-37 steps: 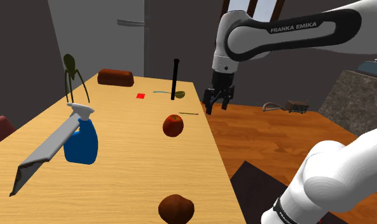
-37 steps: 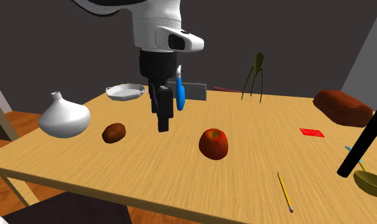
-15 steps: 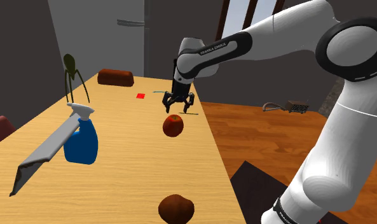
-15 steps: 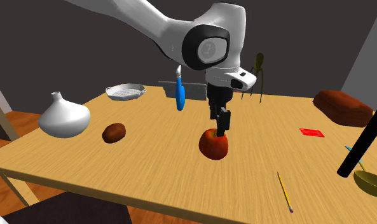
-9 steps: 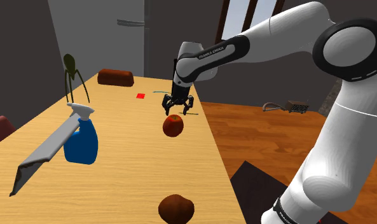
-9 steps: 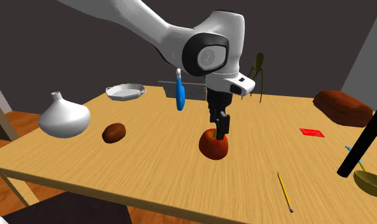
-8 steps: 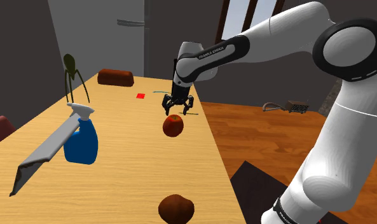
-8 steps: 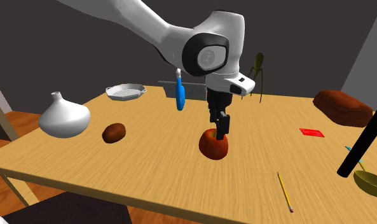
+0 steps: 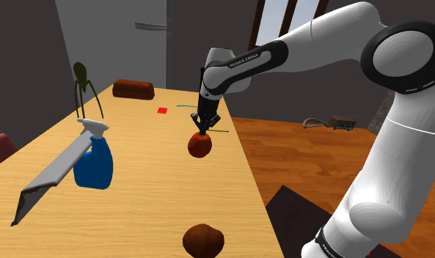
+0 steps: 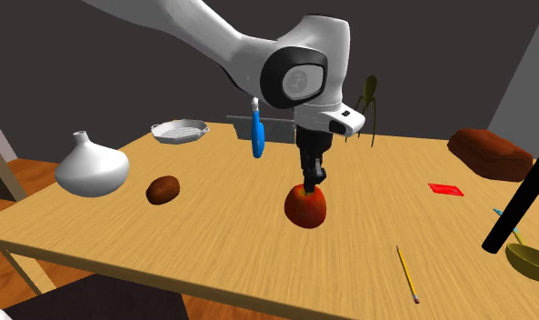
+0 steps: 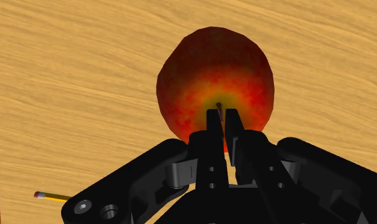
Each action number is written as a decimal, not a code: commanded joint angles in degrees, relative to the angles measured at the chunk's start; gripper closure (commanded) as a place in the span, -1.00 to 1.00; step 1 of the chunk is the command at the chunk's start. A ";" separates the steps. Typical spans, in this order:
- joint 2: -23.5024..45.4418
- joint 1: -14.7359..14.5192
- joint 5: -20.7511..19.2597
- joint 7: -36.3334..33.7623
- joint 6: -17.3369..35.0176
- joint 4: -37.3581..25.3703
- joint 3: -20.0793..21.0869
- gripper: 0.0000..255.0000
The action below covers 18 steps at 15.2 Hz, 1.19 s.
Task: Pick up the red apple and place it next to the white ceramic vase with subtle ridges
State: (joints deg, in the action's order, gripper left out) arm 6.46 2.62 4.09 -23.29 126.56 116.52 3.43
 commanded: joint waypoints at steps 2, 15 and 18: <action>0.04 -0.01 0.01 0.01 -0.03 0.03 0.01 1.00; -2.97 0.07 -0.13 -0.42 -7.97 -4.92 -0.05 1.00; -3.54 0.09 -0.16 -0.54 -10.18 -6.55 -0.06 1.00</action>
State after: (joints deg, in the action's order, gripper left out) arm 3.17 2.67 3.94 -23.84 117.34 110.66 3.40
